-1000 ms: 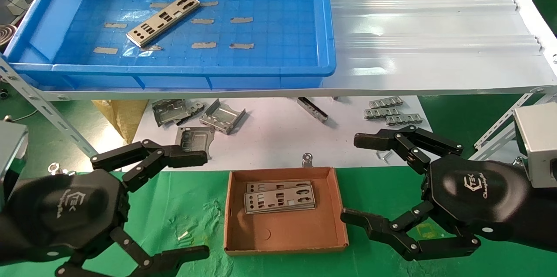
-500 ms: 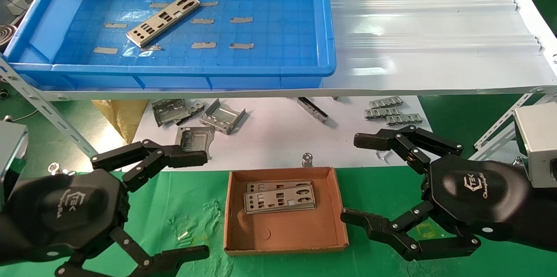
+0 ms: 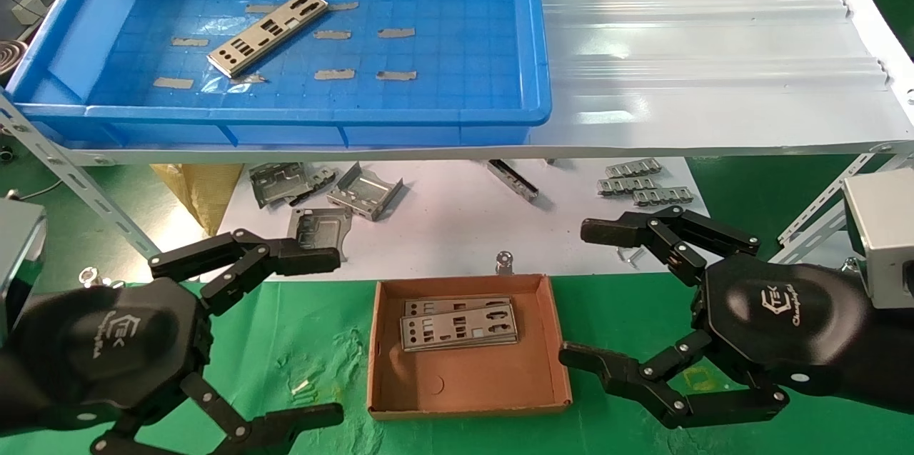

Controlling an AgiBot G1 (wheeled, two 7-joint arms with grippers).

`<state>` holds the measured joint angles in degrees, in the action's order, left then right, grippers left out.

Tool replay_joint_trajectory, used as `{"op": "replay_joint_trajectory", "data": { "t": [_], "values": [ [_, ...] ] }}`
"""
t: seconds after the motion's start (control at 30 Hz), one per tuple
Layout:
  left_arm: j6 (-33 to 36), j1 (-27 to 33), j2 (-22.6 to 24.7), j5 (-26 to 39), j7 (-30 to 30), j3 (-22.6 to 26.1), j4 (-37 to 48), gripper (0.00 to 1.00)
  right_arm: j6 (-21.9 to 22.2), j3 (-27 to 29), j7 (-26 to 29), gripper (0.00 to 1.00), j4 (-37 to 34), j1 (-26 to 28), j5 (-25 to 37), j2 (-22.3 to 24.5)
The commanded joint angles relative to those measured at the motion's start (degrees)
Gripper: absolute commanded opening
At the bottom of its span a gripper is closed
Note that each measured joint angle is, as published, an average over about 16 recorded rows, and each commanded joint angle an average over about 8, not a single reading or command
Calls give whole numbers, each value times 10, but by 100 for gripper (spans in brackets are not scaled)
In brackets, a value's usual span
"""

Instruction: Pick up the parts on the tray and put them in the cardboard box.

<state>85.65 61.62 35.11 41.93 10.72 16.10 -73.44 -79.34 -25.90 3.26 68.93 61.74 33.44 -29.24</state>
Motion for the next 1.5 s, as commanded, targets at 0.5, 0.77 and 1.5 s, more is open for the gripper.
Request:
{"op": "replay_joint_trajectory", "data": {
  "t": [0.5,0.77,1.5],
  "values": [
    [0,0,0,0,0,0,0,100,0,0,0,100,0,0,0,0],
    [0,0,0,0,0,0,0,100,0,0,0,100,0,0,0,0],
    [0,0,0,0,0,0,0,100,0,0,0,100,0,0,0,0]
  ]
}}
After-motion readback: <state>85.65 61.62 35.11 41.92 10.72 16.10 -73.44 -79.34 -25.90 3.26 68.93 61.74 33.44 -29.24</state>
